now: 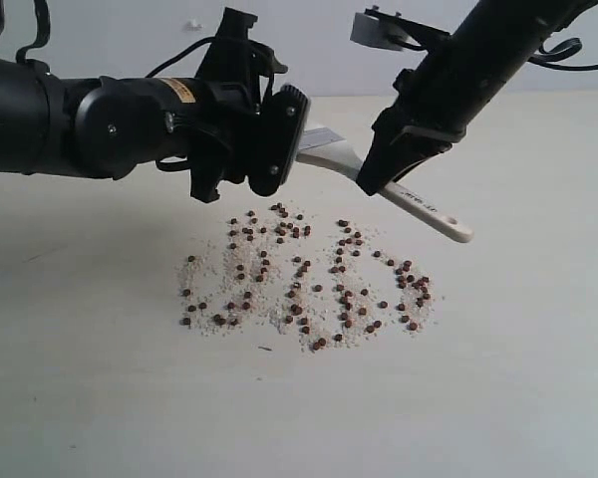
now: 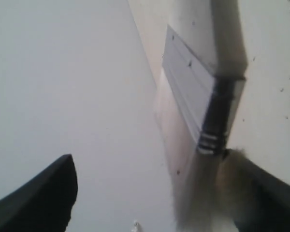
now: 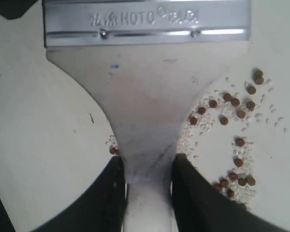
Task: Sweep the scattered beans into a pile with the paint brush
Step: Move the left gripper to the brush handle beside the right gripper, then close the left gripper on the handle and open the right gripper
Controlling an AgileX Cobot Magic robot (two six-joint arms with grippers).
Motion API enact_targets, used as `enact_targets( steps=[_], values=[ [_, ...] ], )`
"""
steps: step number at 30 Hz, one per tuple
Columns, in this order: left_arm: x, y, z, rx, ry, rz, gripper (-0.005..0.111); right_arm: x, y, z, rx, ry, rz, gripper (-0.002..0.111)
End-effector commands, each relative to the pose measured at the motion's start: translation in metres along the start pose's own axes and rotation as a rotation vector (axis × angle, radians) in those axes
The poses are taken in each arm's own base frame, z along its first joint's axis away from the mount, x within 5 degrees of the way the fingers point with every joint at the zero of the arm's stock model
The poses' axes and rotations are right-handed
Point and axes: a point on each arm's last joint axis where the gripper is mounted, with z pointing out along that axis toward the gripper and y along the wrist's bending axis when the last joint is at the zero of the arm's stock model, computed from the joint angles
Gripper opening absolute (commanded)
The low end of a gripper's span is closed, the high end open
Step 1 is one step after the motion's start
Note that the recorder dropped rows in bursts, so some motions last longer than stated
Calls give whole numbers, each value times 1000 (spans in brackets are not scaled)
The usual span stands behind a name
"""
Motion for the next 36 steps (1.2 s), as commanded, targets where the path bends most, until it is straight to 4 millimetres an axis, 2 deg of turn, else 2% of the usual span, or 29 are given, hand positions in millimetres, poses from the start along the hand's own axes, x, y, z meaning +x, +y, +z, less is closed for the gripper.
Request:
enact_targets(
  steps=[1, 6, 11, 25, 28, 31, 36],
  values=[
    [-10, 5, -7, 14, -36, 10, 76, -3, 0, -4, 9, -15, -8, 0],
    [-20, -2, -11, 66, -72, 34, 76, -7, 1, -8, 21, -25, 0, 0],
    [-22, -3, -10, 66, -79, 84, 76, -7, 1, -8, 18, -29, 1, 0],
    [-20, -14, 9, -8, -41, 107, 74, -7, 2, -8, 12, -34, 26, 0],
    [-20, -14, 12, -34, -31, 107, 63, -8, 2, -8, 11, -35, 29, 0],
    [-20, -17, 14, -26, -31, 108, 47, -8, 2, -8, 11, -35, 29, 0],
    [-20, -18, 15, -28, -30, 111, 12, -8, 2, -8, 9, -37, 29, 0]
  ],
)
